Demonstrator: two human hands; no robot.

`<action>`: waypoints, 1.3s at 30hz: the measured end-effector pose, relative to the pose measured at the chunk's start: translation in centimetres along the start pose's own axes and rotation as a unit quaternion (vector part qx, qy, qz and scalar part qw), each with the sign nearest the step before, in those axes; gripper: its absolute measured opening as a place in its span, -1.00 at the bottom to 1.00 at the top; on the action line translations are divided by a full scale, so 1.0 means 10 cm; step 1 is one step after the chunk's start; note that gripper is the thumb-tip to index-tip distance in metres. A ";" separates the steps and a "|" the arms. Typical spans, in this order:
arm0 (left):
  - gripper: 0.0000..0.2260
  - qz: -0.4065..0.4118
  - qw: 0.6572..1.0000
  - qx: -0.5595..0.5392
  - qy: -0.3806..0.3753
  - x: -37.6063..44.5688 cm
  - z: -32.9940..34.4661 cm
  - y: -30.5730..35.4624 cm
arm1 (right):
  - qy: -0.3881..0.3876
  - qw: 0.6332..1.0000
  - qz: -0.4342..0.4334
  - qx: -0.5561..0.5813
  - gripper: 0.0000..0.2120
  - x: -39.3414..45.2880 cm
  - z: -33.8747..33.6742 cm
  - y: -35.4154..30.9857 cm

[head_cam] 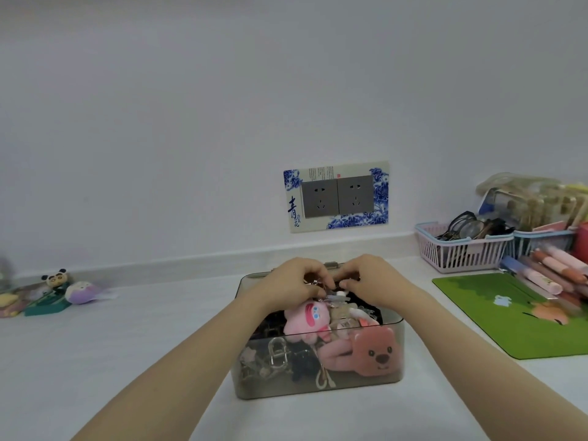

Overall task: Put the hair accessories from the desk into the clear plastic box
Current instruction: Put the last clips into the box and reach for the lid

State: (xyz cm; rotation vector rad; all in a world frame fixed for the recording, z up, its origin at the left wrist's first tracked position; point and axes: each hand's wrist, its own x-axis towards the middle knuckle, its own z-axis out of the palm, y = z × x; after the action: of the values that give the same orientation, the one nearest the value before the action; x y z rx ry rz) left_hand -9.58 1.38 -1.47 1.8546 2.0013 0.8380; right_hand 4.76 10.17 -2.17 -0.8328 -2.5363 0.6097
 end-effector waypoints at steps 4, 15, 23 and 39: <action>-0.74 -0.006 0.999 -0.036 0.017 -0.03 -0.01 -0.07 | 0.030 0.999 0.018 -0.007 -0.82 0.01 0.00 0.02; -0.79 -0.031 0.995 0.026 0.095 -0.34 -0.15 0.05 | 0.072 0.997 -0.003 0.015 -0.82 0.00 0.00 -0.02; -0.87 -0.025 0.997 0.040 0.052 -0.46 -0.02 0.23 | 0.105 0.993 -0.029 0.043 -0.82 -0.03 0.01 -0.06; -0.74 -0.221 0.955 -0.018 0.197 -0.23 -0.39 -0.45 | 0.069 0.984 0.099 0.134 -0.58 0.11 -0.12 0.17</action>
State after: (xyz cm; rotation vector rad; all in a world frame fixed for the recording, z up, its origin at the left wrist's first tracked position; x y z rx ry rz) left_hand -15.12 -1.73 -1.38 1.2022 2.4823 1.1551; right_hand 5.28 12.41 -1.83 -0.9958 -2.2011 0.8993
